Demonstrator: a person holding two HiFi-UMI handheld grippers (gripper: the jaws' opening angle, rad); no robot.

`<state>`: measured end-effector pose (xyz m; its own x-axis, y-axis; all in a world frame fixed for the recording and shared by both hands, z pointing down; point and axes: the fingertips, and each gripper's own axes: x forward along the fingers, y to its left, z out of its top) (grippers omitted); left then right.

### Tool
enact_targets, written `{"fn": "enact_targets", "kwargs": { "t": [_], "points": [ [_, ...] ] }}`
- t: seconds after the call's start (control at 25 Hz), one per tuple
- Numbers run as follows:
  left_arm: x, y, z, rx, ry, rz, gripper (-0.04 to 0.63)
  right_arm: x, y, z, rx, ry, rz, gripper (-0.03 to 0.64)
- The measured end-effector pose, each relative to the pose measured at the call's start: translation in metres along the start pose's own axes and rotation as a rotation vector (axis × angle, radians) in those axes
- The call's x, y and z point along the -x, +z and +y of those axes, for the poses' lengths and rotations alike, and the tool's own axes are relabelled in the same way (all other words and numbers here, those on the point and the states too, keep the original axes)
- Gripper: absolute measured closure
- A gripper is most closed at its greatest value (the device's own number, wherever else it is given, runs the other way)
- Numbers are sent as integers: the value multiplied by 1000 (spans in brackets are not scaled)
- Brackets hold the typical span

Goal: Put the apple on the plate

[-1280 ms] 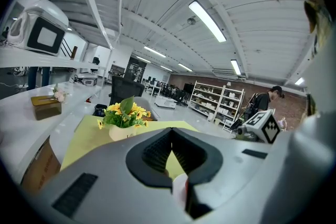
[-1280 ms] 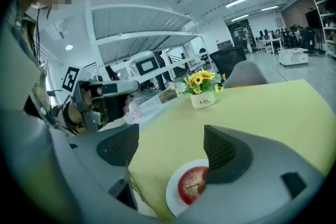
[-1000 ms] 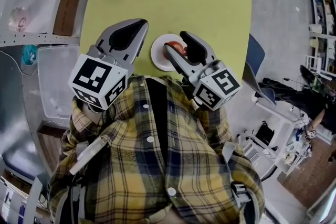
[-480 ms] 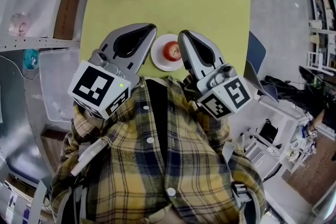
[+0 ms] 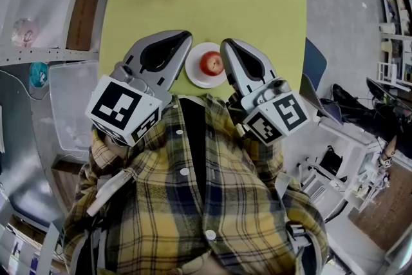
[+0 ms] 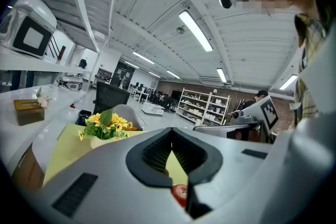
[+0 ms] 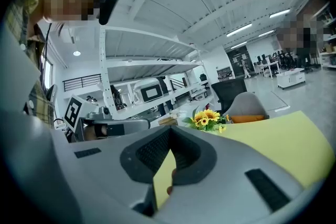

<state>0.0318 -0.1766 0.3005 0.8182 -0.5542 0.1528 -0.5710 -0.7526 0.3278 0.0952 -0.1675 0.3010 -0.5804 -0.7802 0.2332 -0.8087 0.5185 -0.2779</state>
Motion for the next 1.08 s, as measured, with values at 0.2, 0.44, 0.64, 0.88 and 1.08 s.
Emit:
{"fn": "enact_targets", "kwargs": {
  "t": [0.2,0.44,0.64,0.88,1.08],
  "points": [
    [1,2,2,-1,9,-6,588,-1,-1,-1,10,-3,15,621],
    [0,2,5,-4,15,-8,588,-4,-1,-2,17,-8,26,621],
    [0,1,8,2,22,-6,588,-4,-4,-3,27,-18,36,621],
    [-2,1,8,-3,20,-6,588,-4,-5,-5,31,-28,47,621],
    [-11,3,14,-23,-3,0,588,-3,-3,-11,45,-48,46,621]
  ]
}}
